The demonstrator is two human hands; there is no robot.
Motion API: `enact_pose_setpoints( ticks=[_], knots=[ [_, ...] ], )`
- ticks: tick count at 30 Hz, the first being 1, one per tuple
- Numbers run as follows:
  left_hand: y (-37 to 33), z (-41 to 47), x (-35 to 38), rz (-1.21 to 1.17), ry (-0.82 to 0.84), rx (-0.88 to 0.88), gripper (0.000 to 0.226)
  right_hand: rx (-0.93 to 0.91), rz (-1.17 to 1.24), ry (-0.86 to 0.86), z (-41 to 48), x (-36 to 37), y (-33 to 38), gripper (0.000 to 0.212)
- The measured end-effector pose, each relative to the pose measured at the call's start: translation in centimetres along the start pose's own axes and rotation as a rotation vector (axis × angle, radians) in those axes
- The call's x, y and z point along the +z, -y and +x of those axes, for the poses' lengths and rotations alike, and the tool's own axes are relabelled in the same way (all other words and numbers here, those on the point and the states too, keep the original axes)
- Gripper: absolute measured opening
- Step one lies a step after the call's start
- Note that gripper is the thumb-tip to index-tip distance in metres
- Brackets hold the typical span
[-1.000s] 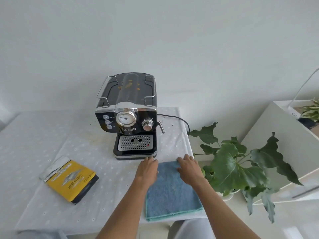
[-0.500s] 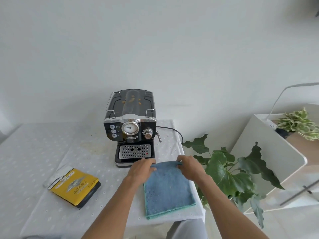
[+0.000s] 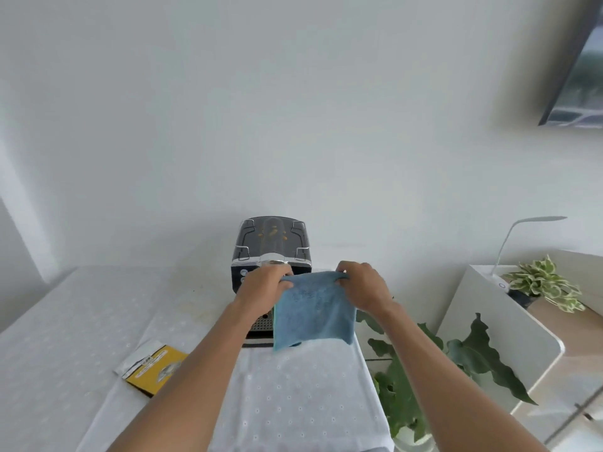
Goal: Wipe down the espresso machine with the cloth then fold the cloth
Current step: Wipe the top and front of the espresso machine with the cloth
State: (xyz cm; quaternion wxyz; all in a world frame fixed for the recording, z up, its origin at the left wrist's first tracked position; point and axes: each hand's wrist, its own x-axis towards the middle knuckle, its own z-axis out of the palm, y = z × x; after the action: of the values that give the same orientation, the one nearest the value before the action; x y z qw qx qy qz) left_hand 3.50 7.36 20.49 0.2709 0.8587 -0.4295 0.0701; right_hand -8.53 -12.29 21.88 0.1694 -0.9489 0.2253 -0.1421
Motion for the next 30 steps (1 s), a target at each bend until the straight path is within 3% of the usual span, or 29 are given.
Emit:
enact_pose_setpoints(
  ticks=[13, 30],
  knots=[
    [6.2, 6.6, -7.0, -0.13, -0.158, -0.144, 0.009, -0.074, 0.101, -0.06, 8.2, -0.6, 6.7, 0.023],
    [14.6, 18.5, -3.4, -0.242, -0.292, -0.305, 0.012, 0.009, 0.054, -0.162, 22.3, 4.6, 8.3, 0.016]
  ],
)
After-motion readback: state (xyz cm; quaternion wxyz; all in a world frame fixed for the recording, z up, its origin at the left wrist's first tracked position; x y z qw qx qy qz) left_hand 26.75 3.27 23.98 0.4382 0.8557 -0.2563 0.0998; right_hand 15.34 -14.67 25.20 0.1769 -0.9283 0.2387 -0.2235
